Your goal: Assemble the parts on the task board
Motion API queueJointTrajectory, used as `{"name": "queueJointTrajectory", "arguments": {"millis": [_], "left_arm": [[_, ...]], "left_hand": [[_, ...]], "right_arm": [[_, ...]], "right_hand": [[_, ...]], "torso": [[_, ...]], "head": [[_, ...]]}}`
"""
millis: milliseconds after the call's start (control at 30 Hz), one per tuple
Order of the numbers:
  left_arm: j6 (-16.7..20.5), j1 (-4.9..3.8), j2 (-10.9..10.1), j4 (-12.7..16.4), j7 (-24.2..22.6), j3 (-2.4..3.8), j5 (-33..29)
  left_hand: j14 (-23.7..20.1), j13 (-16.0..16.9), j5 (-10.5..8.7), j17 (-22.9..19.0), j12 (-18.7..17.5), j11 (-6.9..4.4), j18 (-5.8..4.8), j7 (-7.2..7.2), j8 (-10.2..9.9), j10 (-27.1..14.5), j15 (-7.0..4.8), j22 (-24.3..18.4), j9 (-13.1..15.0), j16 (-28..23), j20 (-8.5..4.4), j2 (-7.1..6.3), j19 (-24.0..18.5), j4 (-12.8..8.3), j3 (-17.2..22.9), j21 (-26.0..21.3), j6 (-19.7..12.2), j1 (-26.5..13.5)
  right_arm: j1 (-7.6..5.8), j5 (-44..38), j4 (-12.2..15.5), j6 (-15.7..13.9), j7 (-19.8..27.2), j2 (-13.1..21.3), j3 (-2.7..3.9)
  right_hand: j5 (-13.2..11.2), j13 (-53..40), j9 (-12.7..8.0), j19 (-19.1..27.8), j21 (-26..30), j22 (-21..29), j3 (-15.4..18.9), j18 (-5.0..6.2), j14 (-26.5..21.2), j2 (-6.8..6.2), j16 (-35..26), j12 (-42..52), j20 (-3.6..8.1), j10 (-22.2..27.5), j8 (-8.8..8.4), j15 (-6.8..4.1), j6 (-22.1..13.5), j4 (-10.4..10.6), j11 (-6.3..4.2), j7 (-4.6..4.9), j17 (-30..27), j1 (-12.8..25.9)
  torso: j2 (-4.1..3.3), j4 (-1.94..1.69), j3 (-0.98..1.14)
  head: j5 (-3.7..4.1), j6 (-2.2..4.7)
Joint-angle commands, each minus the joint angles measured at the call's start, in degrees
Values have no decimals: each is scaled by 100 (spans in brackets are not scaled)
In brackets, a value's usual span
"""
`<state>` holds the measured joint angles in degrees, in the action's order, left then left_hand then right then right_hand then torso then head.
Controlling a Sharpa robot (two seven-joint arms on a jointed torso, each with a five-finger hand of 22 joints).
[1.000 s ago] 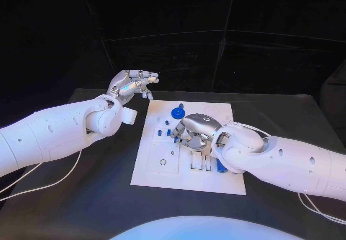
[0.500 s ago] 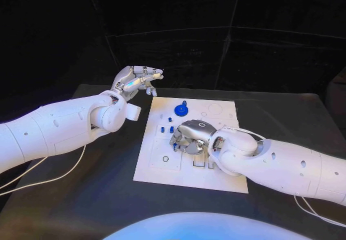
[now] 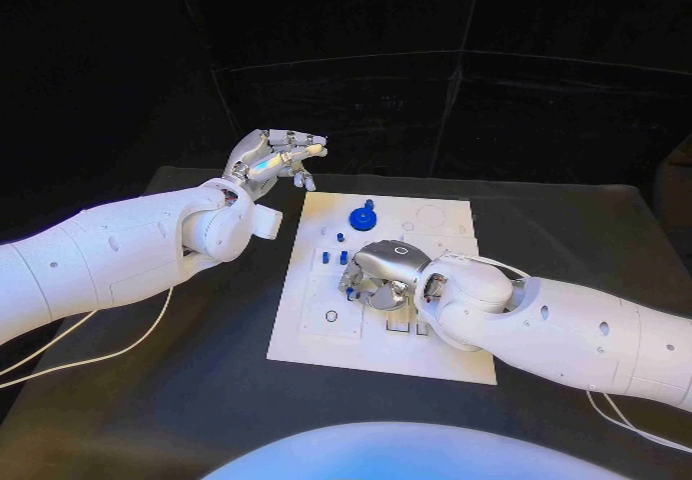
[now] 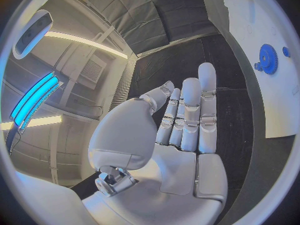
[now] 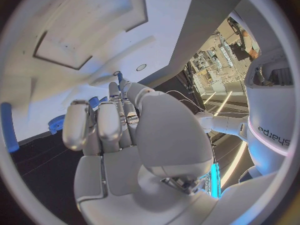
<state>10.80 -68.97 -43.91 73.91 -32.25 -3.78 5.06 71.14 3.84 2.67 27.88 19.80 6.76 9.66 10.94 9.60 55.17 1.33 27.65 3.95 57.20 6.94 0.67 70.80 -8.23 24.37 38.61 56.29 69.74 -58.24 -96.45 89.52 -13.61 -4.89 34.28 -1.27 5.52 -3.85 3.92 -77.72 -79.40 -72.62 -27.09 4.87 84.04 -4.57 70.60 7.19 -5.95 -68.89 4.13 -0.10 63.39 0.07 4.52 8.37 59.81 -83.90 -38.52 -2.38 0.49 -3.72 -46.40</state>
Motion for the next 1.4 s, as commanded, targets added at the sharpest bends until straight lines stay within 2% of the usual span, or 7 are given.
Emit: {"name": "queueJointTrajectory", "arguments": {"millis": [33, 900, 1400], "left_arm": [[-85, -11, 8, -7, -37, 5, -27], [-108, -9, 12, -46, -7, 5, -27], [-105, -9, 12, -54, 1, 5, -27]], "left_hand": [[-37, -2, 14, -7, 34, 10, 78, 1, 28, -43, 15, -9, -5, -16, 0, -38, -53, -18, -15, -25, -25, 33], [-39, -2, 14, -11, 37, 12, 78, 3, 29, -47, 16, -12, -5, -16, 1, -42, -53, -22, -19, -29, -29, 35], [-42, -2, 14, -15, 40, 14, 78, 5, 30, -53, 18, -16, -5, -17, 2, -45, -53, -29, -21, -34, -34, 41]], "right_arm": [[8, -151, 2, 89, -67, 3, -10], [13, -355, 78, -65, -106, 32, -9], [16, -456, 127, -101, -141, 61, -8]], "right_hand": [[22, -4, 8, -13, 2, 8, -20, -63, 114, 4, 11, -39, -4, -1, -13, -5, 1, -19, 15, 47, -9, 47], [45, -7, 11, -11, 2, 7, -30, -62, 112, 8, 13, -36, -7, -8, -6, -4, 10, -26, 14, 44, -12, 75], [52, -8, 13, -9, 3, 9, -28, -62, 110, 5, 9, -36, -8, -12, -2, -3, 16, -24, 14, 45, -22, 106]], "torso": [[1, 1, 3], [-1, -1, -4], [3, 1, 0]], "head": [[-1, -7], [-13, -16], [-12, -19]]}}
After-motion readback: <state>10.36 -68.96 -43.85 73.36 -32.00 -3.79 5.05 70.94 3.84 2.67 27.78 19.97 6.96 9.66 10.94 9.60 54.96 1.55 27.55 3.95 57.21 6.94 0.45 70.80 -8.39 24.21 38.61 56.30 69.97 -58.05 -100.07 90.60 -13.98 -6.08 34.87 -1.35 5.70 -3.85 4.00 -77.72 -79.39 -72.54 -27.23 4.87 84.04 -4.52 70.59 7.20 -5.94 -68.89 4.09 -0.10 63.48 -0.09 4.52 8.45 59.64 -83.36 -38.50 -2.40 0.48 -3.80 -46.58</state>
